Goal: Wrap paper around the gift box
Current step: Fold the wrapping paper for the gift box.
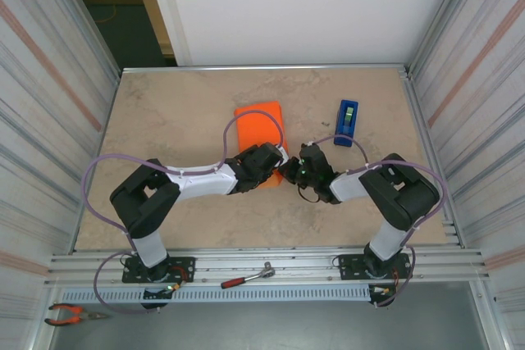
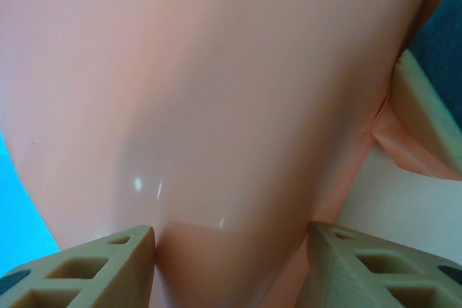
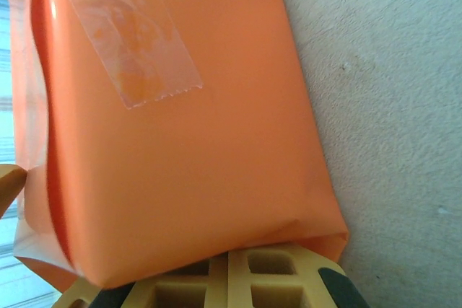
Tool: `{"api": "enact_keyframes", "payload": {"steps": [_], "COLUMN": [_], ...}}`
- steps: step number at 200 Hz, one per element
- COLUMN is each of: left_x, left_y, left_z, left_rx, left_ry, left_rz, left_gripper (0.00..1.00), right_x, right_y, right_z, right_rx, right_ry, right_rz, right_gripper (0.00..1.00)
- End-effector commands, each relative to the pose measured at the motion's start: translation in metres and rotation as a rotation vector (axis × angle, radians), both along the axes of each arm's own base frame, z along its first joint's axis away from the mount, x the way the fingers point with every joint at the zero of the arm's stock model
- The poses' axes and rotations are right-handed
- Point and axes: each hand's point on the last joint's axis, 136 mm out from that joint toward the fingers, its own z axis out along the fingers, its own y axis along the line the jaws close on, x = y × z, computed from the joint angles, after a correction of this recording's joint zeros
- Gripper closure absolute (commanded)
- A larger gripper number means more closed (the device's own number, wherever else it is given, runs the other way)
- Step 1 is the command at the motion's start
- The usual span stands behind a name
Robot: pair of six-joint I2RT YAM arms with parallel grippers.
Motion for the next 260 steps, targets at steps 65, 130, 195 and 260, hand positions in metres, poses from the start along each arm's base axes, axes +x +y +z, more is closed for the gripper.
{"api": "enact_keyframes", "payload": {"steps": [65,130,195,260], "left_x": [-0.024,-0.025,-0.025,-0.026], "left_y": [0.008,0.008,0.008,0.008], "left_z": [-0.041,-0.042,-0.043,-0.043], "left_rx": [0.087,0.088,0.091,0.092], "left_ry": [0.124,0.124,0.126,0.13], "left_rz": [-0.047,-0.049,-0.048,-0.051], "left_gripper": [0.44,0.44,0.44,0.44], "right_x": [-0.004,-0.015,-0.043,-0.069], "right_y": [0.017,0.011,0.002,0.009], "right_z": [-0.009,-0.032,-0.055,-0.07], "right_rx": [0.053,0.029,-0.078,-0.128], "right_ry": [-0.045,0.062,0.204,0.285], "right_rz": [-0.009,-0.063,-0.052,0.015], "right_gripper": [1.0,1.0,1.0,1.0]}}
